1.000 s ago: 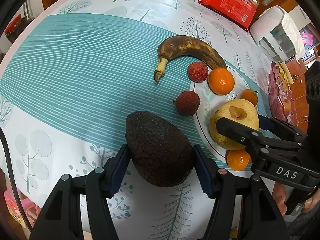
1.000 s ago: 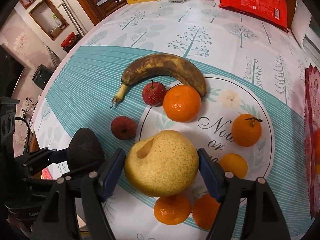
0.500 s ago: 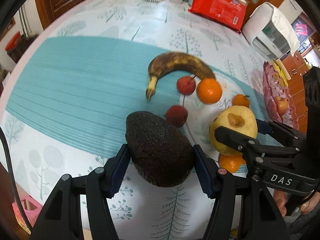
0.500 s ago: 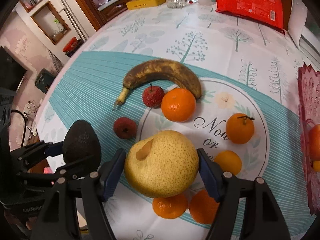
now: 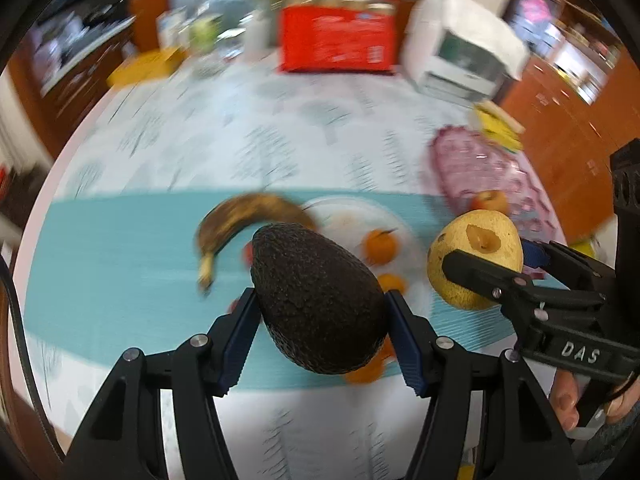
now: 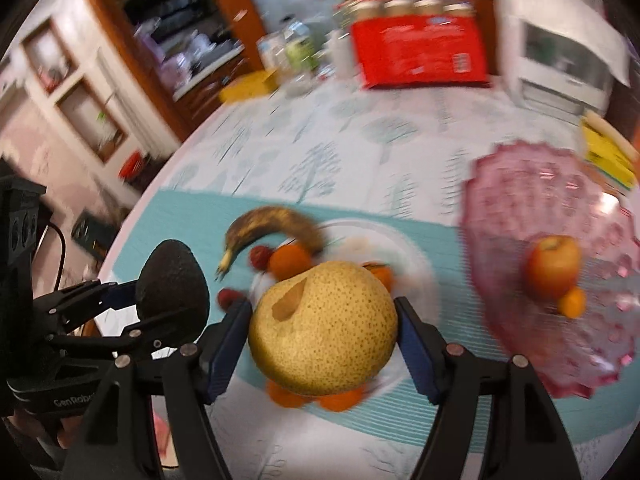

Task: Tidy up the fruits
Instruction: 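Carry the avocado and pear into the pink bowl and release both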

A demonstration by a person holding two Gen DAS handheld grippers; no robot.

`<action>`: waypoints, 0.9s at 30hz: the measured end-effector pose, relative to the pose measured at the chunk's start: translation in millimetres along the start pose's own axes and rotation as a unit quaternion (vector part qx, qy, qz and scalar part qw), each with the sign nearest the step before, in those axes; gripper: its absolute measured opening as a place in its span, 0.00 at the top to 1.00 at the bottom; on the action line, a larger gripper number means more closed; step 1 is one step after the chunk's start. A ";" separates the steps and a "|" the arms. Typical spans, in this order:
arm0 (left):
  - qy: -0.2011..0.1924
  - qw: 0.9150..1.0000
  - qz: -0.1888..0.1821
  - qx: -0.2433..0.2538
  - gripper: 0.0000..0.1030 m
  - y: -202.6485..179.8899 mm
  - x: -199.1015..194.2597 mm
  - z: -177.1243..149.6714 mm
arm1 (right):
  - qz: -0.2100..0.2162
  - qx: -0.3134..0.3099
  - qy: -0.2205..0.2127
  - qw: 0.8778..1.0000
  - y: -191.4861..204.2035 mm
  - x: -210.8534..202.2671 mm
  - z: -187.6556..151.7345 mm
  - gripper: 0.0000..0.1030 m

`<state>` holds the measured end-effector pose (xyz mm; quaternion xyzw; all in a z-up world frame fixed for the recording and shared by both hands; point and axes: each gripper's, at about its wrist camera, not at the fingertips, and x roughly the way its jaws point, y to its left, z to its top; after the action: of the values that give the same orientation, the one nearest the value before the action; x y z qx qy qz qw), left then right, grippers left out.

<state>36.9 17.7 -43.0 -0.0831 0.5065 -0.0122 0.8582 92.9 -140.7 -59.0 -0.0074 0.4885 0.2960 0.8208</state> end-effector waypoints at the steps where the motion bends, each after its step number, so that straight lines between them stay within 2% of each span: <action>1: -0.003 1.000 -0.004 0.012 0.40 -10.5 0.3 6.8 | -0.007 0.015 -0.011 1.000 -12.3 -10.1 1.2 0.31; 6: -0.025 0.997 -0.028 0.074 0.40 -67.5 -1.2 43.7 | -0.053 0.072 -0.059 0.994 -67.5 -51.7 4.5 0.31; 13: -0.048 0.989 -0.043 0.136 0.40 -139.8 15.8 91.2 | -0.139 0.139 -0.101 0.975 -146.6 -85.3 3.9 0.31; 18: -0.041 0.984 -0.038 0.168 0.40 -167.1 38.4 106.1 | -0.171 0.180 -0.100 0.964 -190.9 -85.0 -2.5 0.31; 27: 0.016 0.978 -0.005 0.208 0.40 -186.8 116.4 107.2 | -0.195 0.211 -0.074 0.955 -223.0 -57.9 -8.2 0.31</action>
<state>198.7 -164.7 -64.4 0.0953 0.5059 -0.1231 0.8484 176.2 -354.8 -78.4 0.0931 0.4669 0.0201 0.8792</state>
